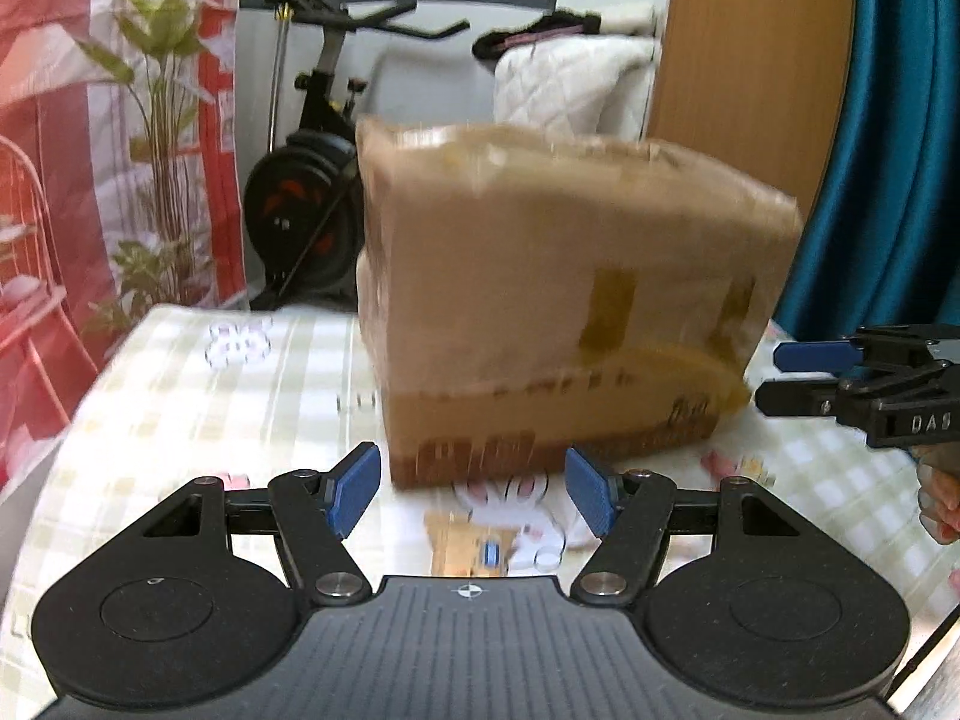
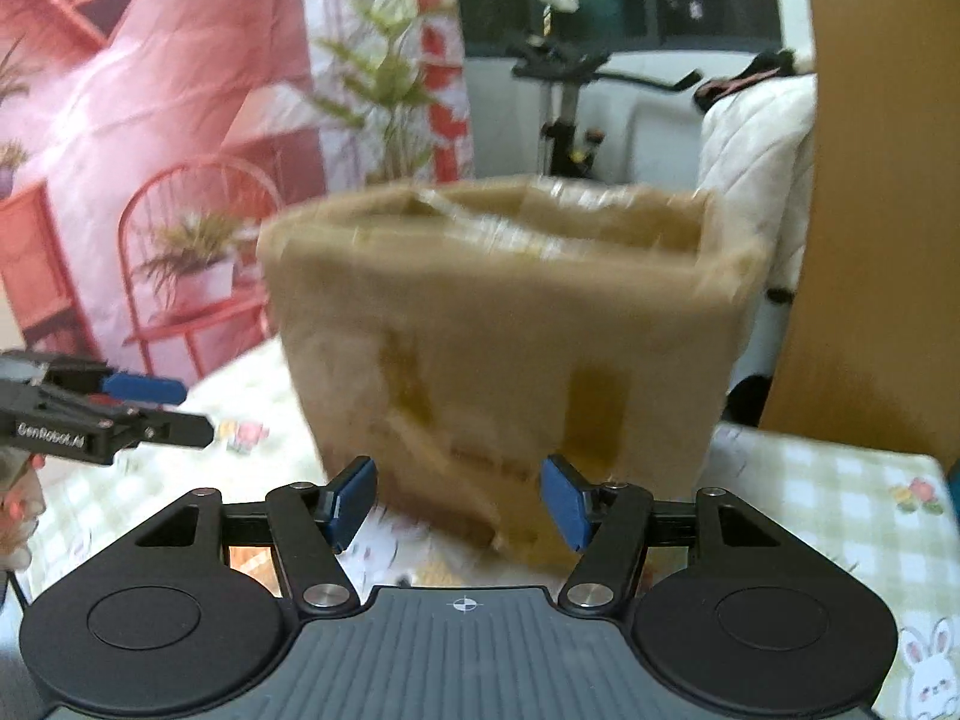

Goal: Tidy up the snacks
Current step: 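Return both tools to the remaining snacks beside the taped box, then grasp the cracker packet with the right tool while the left tool grasps the orange bar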

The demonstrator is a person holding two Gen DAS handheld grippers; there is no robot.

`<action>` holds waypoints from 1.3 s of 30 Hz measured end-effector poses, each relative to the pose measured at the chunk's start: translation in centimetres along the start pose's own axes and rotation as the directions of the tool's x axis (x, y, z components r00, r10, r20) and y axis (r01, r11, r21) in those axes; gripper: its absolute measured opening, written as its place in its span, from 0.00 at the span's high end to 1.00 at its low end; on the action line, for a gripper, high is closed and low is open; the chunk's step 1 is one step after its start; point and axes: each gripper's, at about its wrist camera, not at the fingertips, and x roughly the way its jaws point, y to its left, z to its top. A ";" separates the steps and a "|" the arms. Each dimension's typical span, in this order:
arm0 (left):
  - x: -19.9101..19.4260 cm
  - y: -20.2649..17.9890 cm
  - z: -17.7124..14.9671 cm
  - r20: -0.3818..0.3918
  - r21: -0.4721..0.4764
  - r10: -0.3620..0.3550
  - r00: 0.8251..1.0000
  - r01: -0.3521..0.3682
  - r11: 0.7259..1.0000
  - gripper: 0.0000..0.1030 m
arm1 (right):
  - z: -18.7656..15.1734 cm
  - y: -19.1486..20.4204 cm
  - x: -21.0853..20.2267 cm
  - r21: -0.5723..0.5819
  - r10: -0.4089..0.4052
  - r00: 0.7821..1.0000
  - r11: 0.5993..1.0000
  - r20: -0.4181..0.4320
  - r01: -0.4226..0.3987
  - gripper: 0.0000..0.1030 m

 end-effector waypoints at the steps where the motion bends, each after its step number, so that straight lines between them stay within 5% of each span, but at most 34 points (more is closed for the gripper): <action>1: 0.4 0.1 -0.4 -0.014 0.000 -0.004 1.000 0.004 1.000 0.32 | -0.7 0.3 0.6 -0.008 0.008 1.000 1.000 -0.025 -0.008 0.44; 9: 4.5 -0.1 -2.8 -0.139 0.058 0.006 0.990 0.003 0.998 0.32 | -3.7 -0.2 6.8 0.035 0.052 0.978 0.998 -0.202 -0.046 0.38; 18: 7.2 0.0 -4.5 -0.246 0.054 -0.021 0.969 0.035 0.998 0.32 | -3.8 0.7 11.3 -0.085 0.047 0.933 0.993 -0.356 -0.083 0.35; 24: 8.0 -0.2 -5.2 -0.275 0.059 -0.003 0.961 0.019 0.998 0.32 | -4.0 1.1 12.3 -0.142 0.010 0.911 0.987 -0.412 -0.074 0.42; 29: 7.7 -0.6 -5.5 -0.248 0.071 0.014 0.969 0.003 0.997 0.33 | -4.3 1.8 11.9 -0.180 -0.009 0.918 0.981 -0.397 -0.068 0.47; 32: 7.5 -1.1 -5.7 -0.233 0.100 0.041 0.972 -0.018 0.995 0.61 | -4.3 2.0 11.6 -0.190 -0.011 0.919 0.979 -0.395 -0.070 0.53; 39: 5.9 -1.4 -5.4 -0.201 0.074 -0.029 0.979 0.045 0.996 0.63 | -4.5 2.6 9.9 -0.219 -0.003 0.927 0.972 -0.375 -0.086 0.59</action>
